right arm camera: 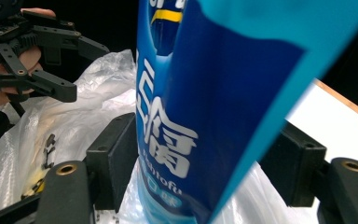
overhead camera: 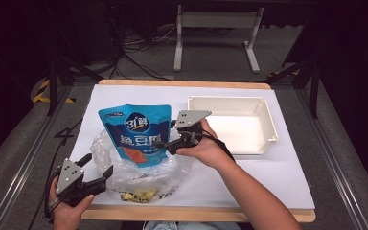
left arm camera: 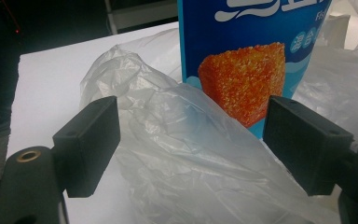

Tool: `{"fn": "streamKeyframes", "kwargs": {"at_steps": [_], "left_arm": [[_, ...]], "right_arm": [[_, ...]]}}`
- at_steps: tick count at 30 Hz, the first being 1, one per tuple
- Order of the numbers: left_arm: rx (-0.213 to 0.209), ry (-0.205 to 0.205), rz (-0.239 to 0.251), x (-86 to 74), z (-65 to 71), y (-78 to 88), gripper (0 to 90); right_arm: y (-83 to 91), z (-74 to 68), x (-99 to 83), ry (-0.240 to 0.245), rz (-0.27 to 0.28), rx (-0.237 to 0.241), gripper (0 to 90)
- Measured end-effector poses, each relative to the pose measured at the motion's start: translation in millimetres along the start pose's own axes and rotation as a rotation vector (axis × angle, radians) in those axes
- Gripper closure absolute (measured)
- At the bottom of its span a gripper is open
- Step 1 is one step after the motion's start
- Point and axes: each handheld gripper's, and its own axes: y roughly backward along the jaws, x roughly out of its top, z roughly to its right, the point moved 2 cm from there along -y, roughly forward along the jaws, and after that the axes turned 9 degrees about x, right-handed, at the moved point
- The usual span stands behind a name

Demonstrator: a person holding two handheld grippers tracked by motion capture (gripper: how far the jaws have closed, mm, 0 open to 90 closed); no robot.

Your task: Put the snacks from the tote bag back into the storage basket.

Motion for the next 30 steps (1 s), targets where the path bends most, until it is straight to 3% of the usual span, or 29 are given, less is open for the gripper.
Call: {"fn": "streamKeyframes", "kwargs": {"at_steps": [14,20,26,28,30], "left_arm": [[0.001,0.002,0.003,0.1,-0.3,0.1,20.0],[-0.001,0.0,0.003,0.0,-0.8,-0.5,19.9],[-0.002,-0.001,0.002,0.0,-0.7,-0.2,20.0],[-0.001,-0.001,0.002,0.0,-0.7,-0.3,20.0],[-0.001,-0.001,0.003,0.0,-0.6,-0.2,19.9]], "right_arm": [[-22.1,-0.3,-6.4,0.005,0.02,0.002,32.2],[-27.3,1.3,-11.8,0.01,0.058,-0.008,32.2],[-34.0,0.3,-12.9,0.055,0.081,-0.016,32.0],[-35.5,0.4,-13.6,0.019,0.068,-0.008,32.1],[-37.4,1.0,-14.9,0.015,0.068,0.001,32.5]]}}
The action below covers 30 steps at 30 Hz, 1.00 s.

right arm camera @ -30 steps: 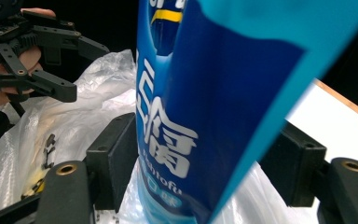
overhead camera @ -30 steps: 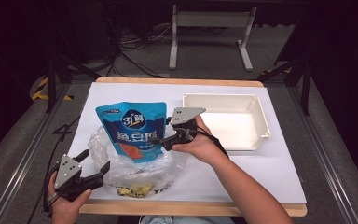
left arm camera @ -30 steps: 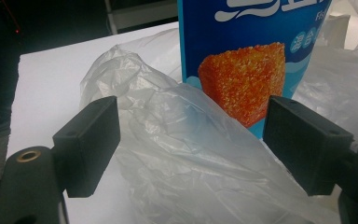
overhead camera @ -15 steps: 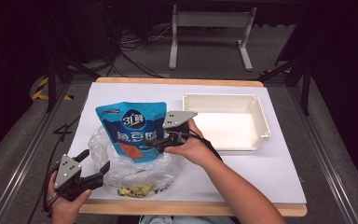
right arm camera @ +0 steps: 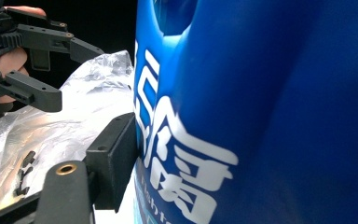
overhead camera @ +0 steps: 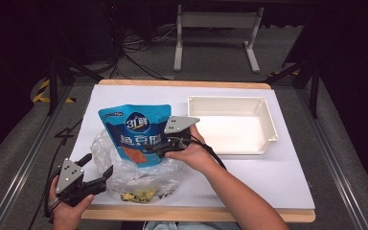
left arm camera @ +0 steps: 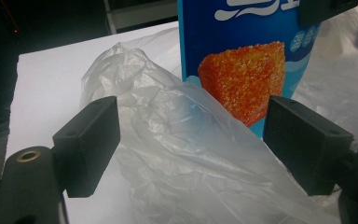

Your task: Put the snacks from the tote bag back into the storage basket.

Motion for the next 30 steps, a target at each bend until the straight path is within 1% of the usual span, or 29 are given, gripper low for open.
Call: {"fn": "streamKeyframes", "kwargs": {"at_steps": [6,13,16,18,19,20,21,22,25,26,30], "left_arm": [[-0.004,0.0,-0.002,-0.1,0.2,-0.3,19.9],[-0.003,-0.003,-0.003,-0.1,0.2,-0.4,19.9],[-0.005,-0.003,-0.003,-0.1,0.5,-0.5,20.0],[-0.002,-0.003,-0.003,-0.2,0.7,-0.8,19.8],[-0.001,-0.003,-0.003,-0.2,0.8,-0.9,19.8],[0.0,-0.004,-0.002,-0.1,0.7,-1.1,19.8],[0.0,-0.004,-0.002,-0.1,0.7,-1.1,19.8],[0.0,-0.003,-0.002,-0.1,0.6,-1.1,19.8],[-0.001,-0.001,-0.002,-0.1,0.4,-0.8,19.8],[-0.001,0.0,-0.001,-0.2,0.2,-0.7,19.8],[-0.001,0.001,0.0,-0.2,0.1,-0.7,19.8]], "right_arm": [[-4.6,-0.9,-2.8,0.015,-0.011,0.009,32.0],[-8.4,-1.2,-8.6,0.013,-0.013,0.004,30.9],[-10.2,-1.4,-12.3,0.016,-0.032,0.001,30.8],[-10.5,-2.2,-13.6,0.011,-0.046,0.012,35.6],[-10.4,-2.0,-13.4,0.028,-0.046,0.014,38.4],[-9.9,-2.2,-13.0,0.027,-0.052,0.016,40.7],[-9.9,-2.2,-13.0,0.027,-0.052,0.016,40.7],[-9.1,-2.2,-12.0,0.028,-0.061,0.024,44.7],[-8.6,-1.6,-12.0,0.032,-0.064,0.024,47.0],[-8.4,-1.7,-12.0,0.027,-0.06,0.029,49.2],[-8.0,-1.7,-11.9,0.038,-0.066,0.03,51.6]]}}
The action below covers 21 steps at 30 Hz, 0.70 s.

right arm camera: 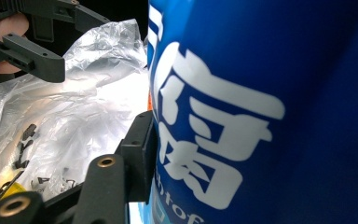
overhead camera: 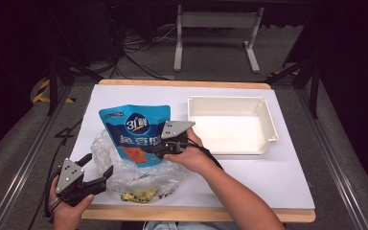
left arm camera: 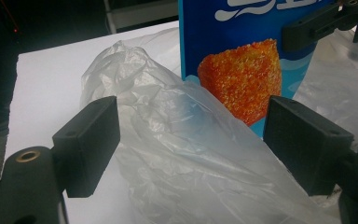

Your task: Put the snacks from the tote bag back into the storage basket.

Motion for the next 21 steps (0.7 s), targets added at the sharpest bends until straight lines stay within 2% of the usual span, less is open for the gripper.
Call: {"fn": "streamKeyframes", "kwargs": {"at_steps": [15,21], "left_arm": [[-0.001,0.0,0.001,0.0,-0.9,0.4,19.8],[0.0,0.0,0.0,0.0,-0.3,-0.2,19.8]], "right_arm": [[3.0,-1.6,8.7,-0.036,-0.03,-0.02,56.1],[10.4,-1.3,18.7,-0.036,-0.013,-0.031,56.1]]}}
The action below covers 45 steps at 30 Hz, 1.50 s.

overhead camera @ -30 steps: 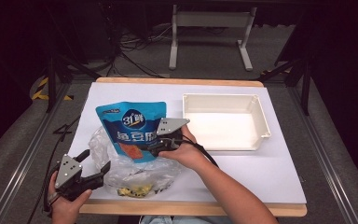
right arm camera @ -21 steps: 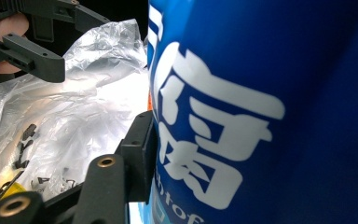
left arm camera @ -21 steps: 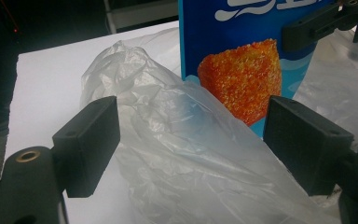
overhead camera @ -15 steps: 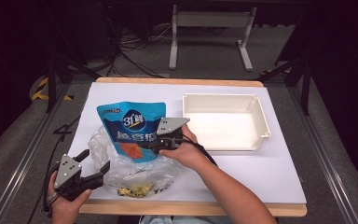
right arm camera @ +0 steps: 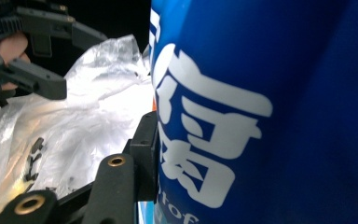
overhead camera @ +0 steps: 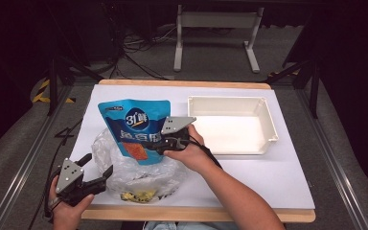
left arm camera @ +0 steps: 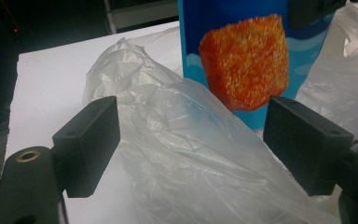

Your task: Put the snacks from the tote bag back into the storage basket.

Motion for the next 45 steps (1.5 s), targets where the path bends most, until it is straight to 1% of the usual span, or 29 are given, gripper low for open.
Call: {"fn": "streamKeyframes", "kwargs": {"at_steps": [8,12,14,15,16,21,26,27,30,36,40,42,45], "left_arm": [[-0.001,-0.001,0.0,0.0,-0.4,0.0,19.8],[-0.001,0.003,-0.001,-0.1,-0.4,-0.2,19.8],[-0.001,0.003,-0.002,-0.1,-0.4,-0.3,19.8],[-0.001,0.004,-0.002,-0.2,-0.3,-0.4,19.8],[-0.001,0.003,-0.001,-0.4,-0.1,-0.9,19.8],[-0.002,0.002,-0.002,-0.4,0.3,-0.8,19.9],[-0.002,0.006,-0.003,-0.4,-0.6,-0.8,19.8],[-0.002,0.006,-0.003,-0.4,-0.6,-0.8,19.8],[-0.002,0.005,-0.003,-0.3,-0.5,-0.8,19.8],[0.0,0.008,-0.002,-0.3,-0.8,-0.5,19.8],[0.0,0.007,-0.002,-0.3,-0.7,-0.9,19.8],[-0.001,0.004,-0.003,-0.3,-0.8,-1.0,19.8],[0.0,0.008,-0.001,-0.5,-0.9,-1.1,19.9]], "right_arm": [[14.0,1.2,19.1,-0.001,0.019,-0.02,56.0],[22.1,2.5,31.6,0.018,0.02,-0.031,56.0],[23.1,2.3,33.6,0.016,0.023,-0.033,56.0],[25.7,2.7,39.0,0.028,0.025,-0.036,55.9],[26.9,1.7,41.1,0.019,0.022,-0.038,55.9],[31.3,3.0,51.4,0.029,0.033,-0.037,55.8],[37.4,3.3,63.7,0.026,0.029,-0.04,55.6],[37.4,3.3,63.7,0.026,0.029,-0.04,55.6],[42.3,3.6,72.8,0.037,0.029,-0.051,55.6],[51.9,4.5,87.1,0.033,0.047,-0.053,55.5],[55.5,5.5,91.4,0.028,0.056,-0.047,55.4],[58.4,7.2,94.4,0.018,0.058,-0.045,55.3],[61.7,9.0,95.9,0.016,0.054,-0.042,55.3]]}}
